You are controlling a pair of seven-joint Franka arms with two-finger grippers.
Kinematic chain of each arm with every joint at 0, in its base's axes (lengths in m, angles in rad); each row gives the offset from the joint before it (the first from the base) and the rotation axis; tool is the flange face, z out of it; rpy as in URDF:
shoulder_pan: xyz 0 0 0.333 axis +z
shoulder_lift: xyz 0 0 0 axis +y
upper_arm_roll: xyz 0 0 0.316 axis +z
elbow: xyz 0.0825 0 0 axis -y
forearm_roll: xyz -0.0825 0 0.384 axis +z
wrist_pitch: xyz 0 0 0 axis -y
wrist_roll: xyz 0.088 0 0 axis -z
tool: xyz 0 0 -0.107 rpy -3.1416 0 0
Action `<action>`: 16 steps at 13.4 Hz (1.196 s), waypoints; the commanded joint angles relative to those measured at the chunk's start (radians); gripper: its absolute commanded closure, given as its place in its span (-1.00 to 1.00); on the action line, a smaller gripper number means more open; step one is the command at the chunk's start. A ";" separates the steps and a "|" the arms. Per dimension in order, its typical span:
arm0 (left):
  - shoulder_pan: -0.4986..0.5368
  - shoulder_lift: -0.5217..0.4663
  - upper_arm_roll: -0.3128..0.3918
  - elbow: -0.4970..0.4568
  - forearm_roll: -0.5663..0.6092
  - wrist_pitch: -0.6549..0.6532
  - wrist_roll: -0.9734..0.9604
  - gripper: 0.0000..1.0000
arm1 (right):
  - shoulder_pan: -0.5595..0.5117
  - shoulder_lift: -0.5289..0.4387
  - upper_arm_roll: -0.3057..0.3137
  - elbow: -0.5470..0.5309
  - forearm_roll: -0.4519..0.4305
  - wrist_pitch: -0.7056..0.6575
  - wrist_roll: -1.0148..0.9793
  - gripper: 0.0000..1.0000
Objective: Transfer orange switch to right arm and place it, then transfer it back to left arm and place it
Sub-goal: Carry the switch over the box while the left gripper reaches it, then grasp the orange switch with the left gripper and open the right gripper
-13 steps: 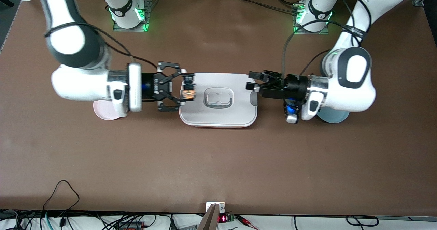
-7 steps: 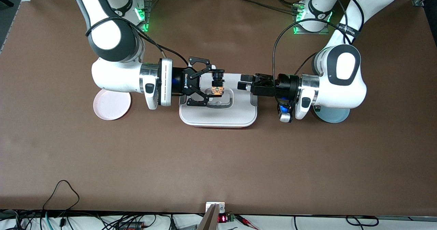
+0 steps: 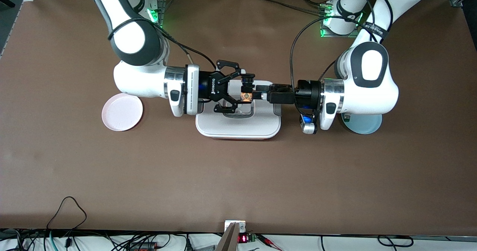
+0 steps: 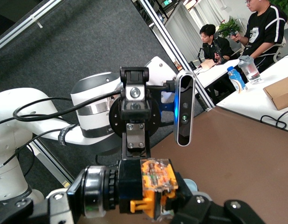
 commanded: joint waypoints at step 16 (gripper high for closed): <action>-0.027 0.026 0.004 0.010 -0.027 0.012 -0.098 1.00 | 0.005 -0.007 0.004 0.001 0.042 0.027 0.004 0.30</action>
